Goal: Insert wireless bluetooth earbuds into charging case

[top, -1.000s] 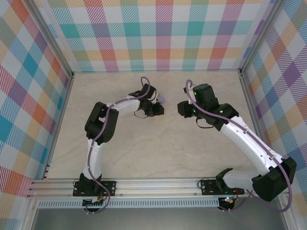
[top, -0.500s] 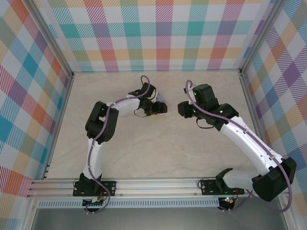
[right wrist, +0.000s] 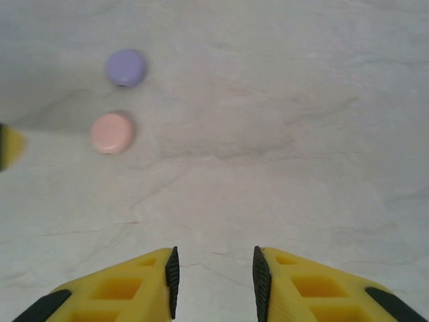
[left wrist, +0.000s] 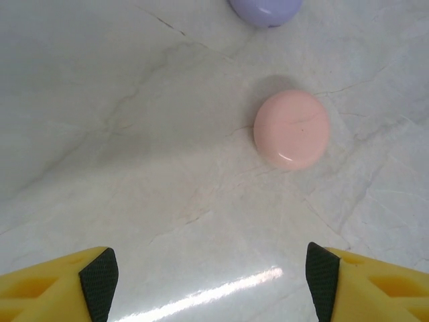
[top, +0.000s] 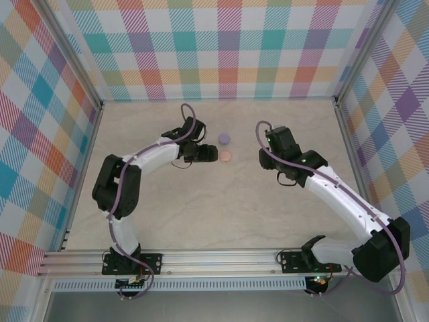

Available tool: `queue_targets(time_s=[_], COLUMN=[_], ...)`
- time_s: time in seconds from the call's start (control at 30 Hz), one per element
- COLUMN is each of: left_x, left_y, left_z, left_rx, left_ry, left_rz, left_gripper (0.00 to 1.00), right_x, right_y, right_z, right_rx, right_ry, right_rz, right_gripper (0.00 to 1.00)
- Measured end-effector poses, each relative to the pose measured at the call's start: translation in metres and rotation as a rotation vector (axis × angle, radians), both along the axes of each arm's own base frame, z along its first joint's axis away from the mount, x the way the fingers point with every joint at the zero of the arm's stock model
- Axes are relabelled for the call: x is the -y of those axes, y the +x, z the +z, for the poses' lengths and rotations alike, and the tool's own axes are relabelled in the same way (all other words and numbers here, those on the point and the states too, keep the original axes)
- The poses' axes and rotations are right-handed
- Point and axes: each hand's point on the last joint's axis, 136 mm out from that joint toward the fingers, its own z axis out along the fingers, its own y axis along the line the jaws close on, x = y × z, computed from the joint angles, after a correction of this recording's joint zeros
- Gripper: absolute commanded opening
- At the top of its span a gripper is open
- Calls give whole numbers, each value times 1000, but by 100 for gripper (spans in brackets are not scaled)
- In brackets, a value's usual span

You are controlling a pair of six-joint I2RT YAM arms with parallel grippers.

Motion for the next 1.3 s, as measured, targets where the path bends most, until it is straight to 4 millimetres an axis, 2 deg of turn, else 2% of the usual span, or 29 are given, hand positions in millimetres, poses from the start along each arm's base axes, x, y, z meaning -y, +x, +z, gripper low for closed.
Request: queue_targets(time_s=[0.1, 0.27, 0.4, 0.7, 0.87, 1.03, 1.17, 1.3], left_x=[-17, -49, -78, -153, -193, -217, -225, -226], left_y=[-10, -25, -34, -42, -45, -50, -51, -48], left_z=[19, 35, 39, 41, 31, 8, -8, -16], left_rx=[50, 109, 141, 194, 210, 223, 260, 325], left_ry=[34, 128, 212, 393, 481, 525, 525, 493], left_rz=[26, 46, 72, 221, 311, 358, 362, 348], left_gripper=[77, 82, 83, 88, 88, 90, 92, 94], right_x=[21, 55, 81, 130, 152, 164, 164, 156], right_y=[2, 5, 3, 8, 8, 11, 14, 18], right_z=[-11, -31, -51, -76, -92, -106, -115, -121], right_rx=[8, 16, -3, -8, -24, -27, -9, 25], right_ry=[-67, -142, -183, -201, -144, -44, 23, 57], right_rz=[-84, -204, -275, -390, -430, -433, -410, -352], right_gripper=[43, 45, 45, 46, 53, 55, 56, 59])
